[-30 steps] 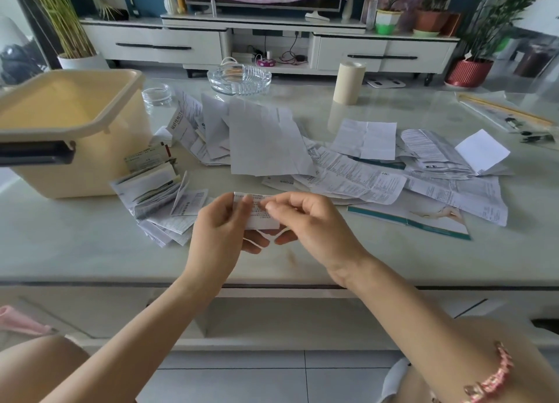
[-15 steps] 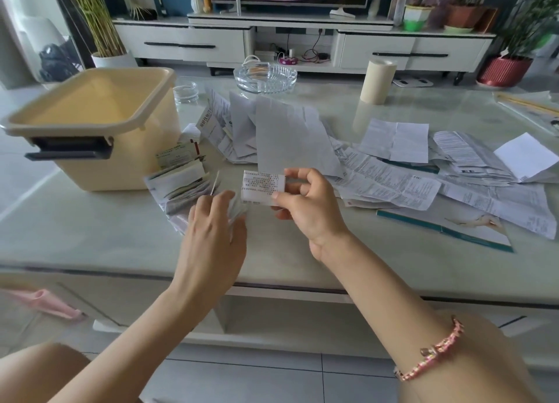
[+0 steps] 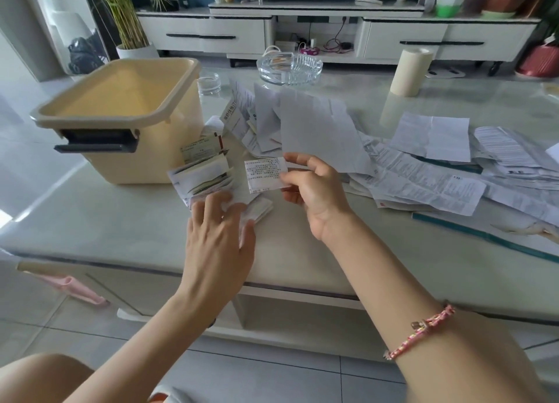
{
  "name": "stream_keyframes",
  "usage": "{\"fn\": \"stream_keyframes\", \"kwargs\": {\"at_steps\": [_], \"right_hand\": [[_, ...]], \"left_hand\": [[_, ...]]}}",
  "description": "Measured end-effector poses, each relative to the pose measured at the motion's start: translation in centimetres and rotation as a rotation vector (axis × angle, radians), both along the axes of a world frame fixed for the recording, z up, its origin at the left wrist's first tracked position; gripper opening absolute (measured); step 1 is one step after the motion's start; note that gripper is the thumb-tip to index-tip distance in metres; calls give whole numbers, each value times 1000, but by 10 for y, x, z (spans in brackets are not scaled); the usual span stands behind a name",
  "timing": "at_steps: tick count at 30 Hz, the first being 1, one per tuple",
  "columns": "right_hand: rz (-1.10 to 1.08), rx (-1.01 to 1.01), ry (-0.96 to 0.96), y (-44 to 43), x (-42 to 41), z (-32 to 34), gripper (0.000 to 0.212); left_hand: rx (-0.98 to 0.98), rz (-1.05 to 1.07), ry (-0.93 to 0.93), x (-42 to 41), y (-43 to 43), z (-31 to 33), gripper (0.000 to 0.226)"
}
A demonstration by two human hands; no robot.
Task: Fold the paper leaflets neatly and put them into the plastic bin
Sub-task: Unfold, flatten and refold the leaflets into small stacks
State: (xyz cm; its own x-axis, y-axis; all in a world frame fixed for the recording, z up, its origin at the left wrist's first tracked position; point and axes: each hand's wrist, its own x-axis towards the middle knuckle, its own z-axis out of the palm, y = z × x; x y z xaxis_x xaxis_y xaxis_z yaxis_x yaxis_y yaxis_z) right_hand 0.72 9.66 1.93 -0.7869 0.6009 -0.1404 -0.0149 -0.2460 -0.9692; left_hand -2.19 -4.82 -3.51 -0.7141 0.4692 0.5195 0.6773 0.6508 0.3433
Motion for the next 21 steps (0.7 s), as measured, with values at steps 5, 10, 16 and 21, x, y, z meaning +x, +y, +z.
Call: {"fn": "stream_keyframes", "kwargs": {"at_steps": [5, 10, 16, 21], "right_hand": [[53, 317, -117, 3, -11, -16, 24], [42, 665, -178, -4, -23, -34, 17], [32, 888, -163, -15, -31, -42, 10], [-60, 995, -147, 0, -20, -27, 21]], "left_hand": [[-94, 7, 53, 1, 0, -6, 39], [-54, 42, 58, 6, -1, 1, 33], [-86, -83, 178, 6, 1, 6, 37], [-258, -32, 156, 4, -3, -2, 50]]}}
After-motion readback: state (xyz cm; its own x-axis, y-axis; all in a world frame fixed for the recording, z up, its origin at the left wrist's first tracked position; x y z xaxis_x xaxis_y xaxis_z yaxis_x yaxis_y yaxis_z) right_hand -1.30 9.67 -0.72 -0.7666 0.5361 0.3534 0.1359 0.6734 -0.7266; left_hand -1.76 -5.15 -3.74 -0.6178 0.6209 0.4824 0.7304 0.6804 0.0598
